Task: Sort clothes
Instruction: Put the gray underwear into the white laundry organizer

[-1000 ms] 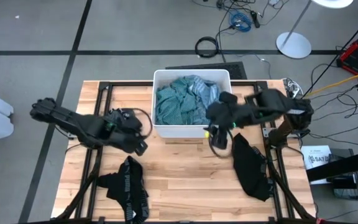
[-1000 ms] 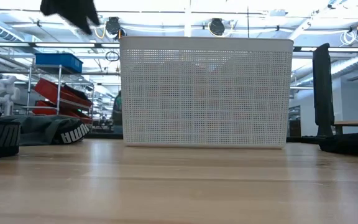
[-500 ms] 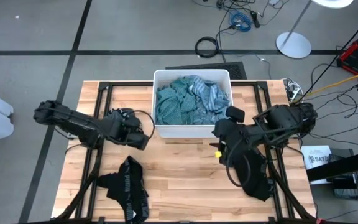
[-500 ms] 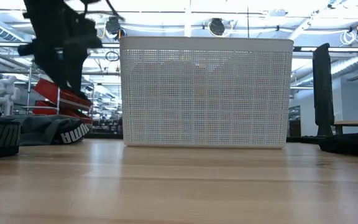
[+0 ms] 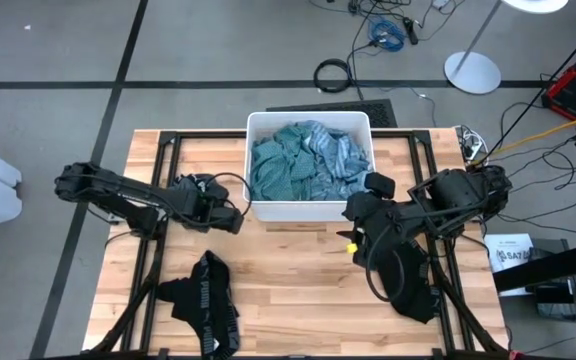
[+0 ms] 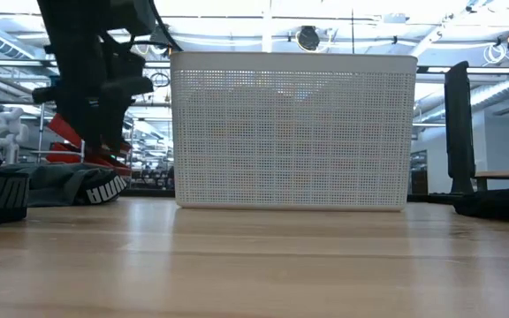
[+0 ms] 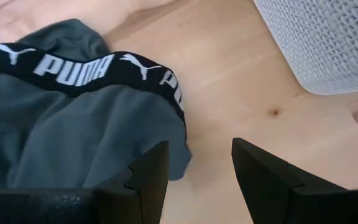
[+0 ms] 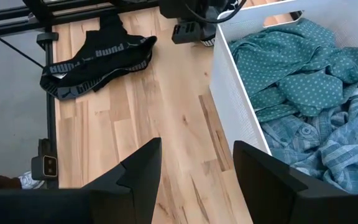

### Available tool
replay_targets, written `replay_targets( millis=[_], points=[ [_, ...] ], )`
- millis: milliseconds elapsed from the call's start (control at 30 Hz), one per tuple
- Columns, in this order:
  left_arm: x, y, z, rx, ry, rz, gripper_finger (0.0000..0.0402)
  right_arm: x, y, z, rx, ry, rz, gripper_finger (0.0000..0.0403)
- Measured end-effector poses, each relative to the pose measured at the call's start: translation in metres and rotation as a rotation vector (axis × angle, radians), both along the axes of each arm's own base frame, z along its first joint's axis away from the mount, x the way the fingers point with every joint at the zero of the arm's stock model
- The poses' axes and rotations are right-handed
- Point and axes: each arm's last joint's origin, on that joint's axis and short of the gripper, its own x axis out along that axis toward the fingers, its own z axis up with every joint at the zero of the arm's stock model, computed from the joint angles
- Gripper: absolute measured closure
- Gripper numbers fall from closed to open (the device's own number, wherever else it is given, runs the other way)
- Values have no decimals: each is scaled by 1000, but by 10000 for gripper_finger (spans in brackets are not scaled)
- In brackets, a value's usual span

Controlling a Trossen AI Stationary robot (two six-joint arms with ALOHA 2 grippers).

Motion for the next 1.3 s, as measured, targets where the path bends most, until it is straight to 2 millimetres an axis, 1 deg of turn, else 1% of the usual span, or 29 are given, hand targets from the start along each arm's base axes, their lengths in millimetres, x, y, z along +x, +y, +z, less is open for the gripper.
replay_targets(
  millis=[133, 400, 633, 733, 867, 933, 1000, 1133, 1167, 1300],
  points=[
    [1, 2, -10, -3, -32, 9, 217, 0, 0, 0, -1, 0, 2, 218],
    [-9, 11, -31, 37, 0, 50, 217, 0, 0, 0, -14, 4, 18, 218],
    [-8, 12, -50, -17, -99, 49, 217, 0, 0, 0, -15, 4, 18, 218],
    [-13, 14, -58, -13, -73, 59, 217, 0, 0, 0, -14, 4, 18, 218],
    [-25, 18, -74, -37, 4, 85, 219, 0, 0, 0, -16, 4, 19, 218],
    [-25, 18, -78, -52, 6, 78, 233, 0, 0, 0, -16, 4, 20, 218],
    [-24, 17, -80, -70, 2, 48, 265, 0, 0, 0, -17, 4, 20, 218],
    [-18, 12, -78, -100, -55, 1, 372, 0, 0, 0, -19, 4, 23, 218],
    [-16, 11, -77, -114, -73, -7, 383, 0, 0, 0, -20, 5, 24, 218],
    [-9, 2, -65, -215, -130, -76, 389, 0, 0, 0, -29, 7, 34, 218]
  ],
)
